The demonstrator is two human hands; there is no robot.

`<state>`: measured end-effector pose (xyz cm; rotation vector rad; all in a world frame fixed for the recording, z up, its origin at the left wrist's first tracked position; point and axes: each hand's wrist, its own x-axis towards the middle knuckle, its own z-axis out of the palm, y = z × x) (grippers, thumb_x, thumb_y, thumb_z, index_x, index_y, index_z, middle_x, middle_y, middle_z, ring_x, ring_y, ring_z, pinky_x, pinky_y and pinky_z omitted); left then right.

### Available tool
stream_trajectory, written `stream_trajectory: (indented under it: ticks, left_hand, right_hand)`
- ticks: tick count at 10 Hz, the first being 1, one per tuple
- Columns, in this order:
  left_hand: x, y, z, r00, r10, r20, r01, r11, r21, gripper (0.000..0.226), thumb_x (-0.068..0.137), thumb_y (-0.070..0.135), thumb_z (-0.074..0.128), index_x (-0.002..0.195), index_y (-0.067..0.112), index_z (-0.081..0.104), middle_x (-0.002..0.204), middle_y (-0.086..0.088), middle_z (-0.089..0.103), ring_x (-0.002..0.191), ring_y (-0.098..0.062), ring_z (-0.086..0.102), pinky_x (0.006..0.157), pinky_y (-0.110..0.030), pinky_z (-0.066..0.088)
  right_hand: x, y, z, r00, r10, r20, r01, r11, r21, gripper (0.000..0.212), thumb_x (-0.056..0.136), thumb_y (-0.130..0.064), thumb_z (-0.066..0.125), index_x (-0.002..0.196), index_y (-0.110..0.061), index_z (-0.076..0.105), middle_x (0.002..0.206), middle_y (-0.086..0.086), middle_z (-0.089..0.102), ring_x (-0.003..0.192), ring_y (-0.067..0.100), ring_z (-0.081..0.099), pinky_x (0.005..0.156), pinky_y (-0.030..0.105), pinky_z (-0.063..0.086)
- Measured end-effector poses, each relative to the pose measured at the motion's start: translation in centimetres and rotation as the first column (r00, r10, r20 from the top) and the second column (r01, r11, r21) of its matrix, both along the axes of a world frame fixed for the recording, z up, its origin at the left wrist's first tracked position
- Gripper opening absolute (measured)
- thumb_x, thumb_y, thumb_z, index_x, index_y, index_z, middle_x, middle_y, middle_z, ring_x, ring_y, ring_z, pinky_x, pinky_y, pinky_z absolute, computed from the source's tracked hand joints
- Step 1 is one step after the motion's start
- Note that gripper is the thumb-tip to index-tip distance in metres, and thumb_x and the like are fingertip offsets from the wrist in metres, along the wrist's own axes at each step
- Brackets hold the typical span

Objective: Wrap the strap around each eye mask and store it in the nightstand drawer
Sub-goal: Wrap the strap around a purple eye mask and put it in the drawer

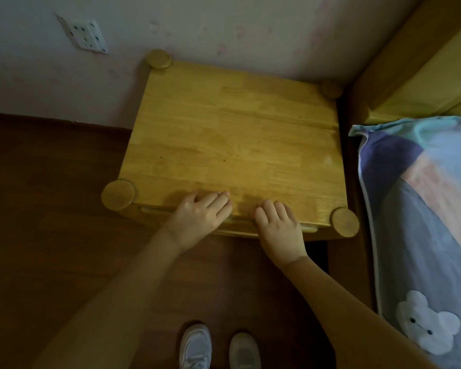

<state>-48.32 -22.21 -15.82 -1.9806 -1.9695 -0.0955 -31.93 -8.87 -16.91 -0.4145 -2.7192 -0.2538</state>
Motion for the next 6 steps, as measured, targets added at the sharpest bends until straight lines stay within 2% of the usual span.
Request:
stream_trajectory:
  ticks: [1,3,4,5,6]
  left_hand:
    - [0.1,0.6,-0.4,0.998,0.001,-0.062,0.003,0.998,0.059,0.017,0.086,0.004,0.057,0.093,0.017,0.065,0.097,0.001,0.068,0.084,-0.011,0.065,0.055,-0.028,0.048]
    - [0.1,0.3,-1.8,0.993,0.004,-0.119,0.012,0.99,0.137,0.012,0.087,0.012,0.059,0.098,0.016,0.061,0.1,0.001,0.067,0.087,-0.011,0.064,0.063,-0.034,0.051]
    - [0.3,0.0,-1.2,0.996,0.019,-0.086,-0.012,0.996,0.085,0.02,0.082,0.013,0.064,0.101,0.015,0.061,0.104,-0.001,0.066,0.09,-0.013,0.063,0.065,-0.035,0.052]
    - [0.3,-0.1,1.2,0.998,0.044,0.034,-0.04,0.993,-0.114,0.037,0.076,0.031,0.072,0.107,0.013,0.062,0.112,-0.004,0.064,0.097,-0.017,0.062,0.067,-0.036,0.051]
    - [0.1,-0.5,4.8,0.989,0.083,0.121,-0.058,0.979,-0.194,0.034,0.076,0.037,0.072,0.1,0.015,0.067,0.107,-0.002,0.067,0.095,-0.018,0.063,0.069,-0.035,0.051]
  right_hand:
    - [-0.6,0.4,-0.2,1.0,0.005,-0.023,-0.004,1.0,0.026,0.02,0.079,-0.009,0.071,0.083,-0.014,0.051,0.079,0.004,0.058,0.065,0.021,0.053,0.065,0.031,0.05]
    - [-0.6,0.8,-0.9,0.997,0.063,-0.048,-0.058,0.994,0.09,0.021,0.083,-0.012,0.069,0.085,-0.013,0.048,0.078,0.005,0.058,0.066,0.022,0.054,0.067,0.033,0.05]
    - [-0.6,0.1,-0.4,1.0,0.022,-0.011,-0.022,0.999,0.046,0.021,0.082,-0.012,0.069,0.087,-0.013,0.049,0.082,0.006,0.059,0.068,0.023,0.055,0.068,0.033,0.051]
    - [-0.6,-0.2,1.6,0.99,-0.006,0.139,0.019,0.995,-0.093,0.022,0.077,-0.012,0.071,0.093,-0.015,0.056,0.089,0.005,0.059,0.076,0.024,0.059,0.076,0.036,0.053]
    - [-0.2,-1.2,5.1,0.966,-0.052,0.255,0.104,0.975,-0.196,0.041,0.069,-0.022,0.077,0.106,-0.018,0.06,0.103,0.004,0.062,0.096,0.025,0.063,0.097,0.044,0.049]
